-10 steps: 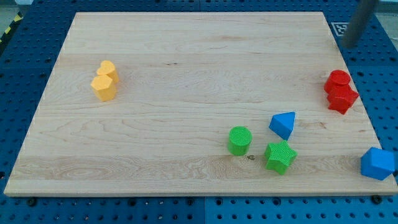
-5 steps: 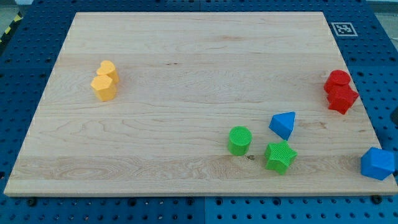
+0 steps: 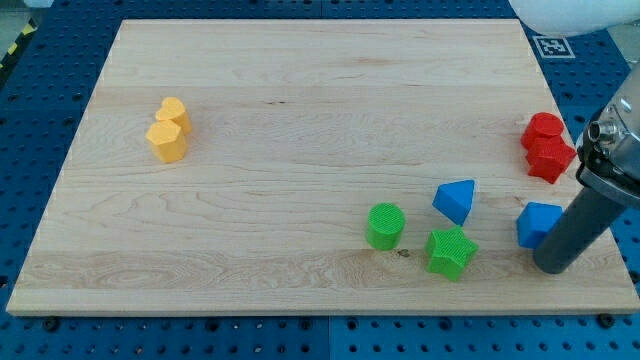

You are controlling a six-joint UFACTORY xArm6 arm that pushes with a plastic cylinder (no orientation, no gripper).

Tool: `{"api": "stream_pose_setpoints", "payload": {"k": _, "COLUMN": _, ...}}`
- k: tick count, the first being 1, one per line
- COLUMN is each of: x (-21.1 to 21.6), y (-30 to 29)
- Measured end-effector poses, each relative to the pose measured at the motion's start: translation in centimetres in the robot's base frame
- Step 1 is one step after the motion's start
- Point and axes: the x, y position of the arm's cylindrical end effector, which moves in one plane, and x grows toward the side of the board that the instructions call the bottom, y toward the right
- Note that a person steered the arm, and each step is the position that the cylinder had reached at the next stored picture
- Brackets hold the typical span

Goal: Slide blue cube to blue triangle

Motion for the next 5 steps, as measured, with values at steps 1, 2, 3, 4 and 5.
{"api": "stream_pose_setpoints", "payload": {"k": 1, "x": 2.4, "y": 4.5}}
{"api": "stream_pose_setpoints", "payload": {"k": 2, "x": 0.7, "y": 5.7}}
{"api": "stream_pose_setpoints", "payload": {"k": 3, "x": -2.6, "y": 5.7}}
{"api": "stream_pose_setpoints", "payload": {"k": 4, "x": -3.2, "y": 3.0}}
{"api": "stream_pose_setpoints", "payload": {"k": 5, "x": -3.2, "y": -3.5}}
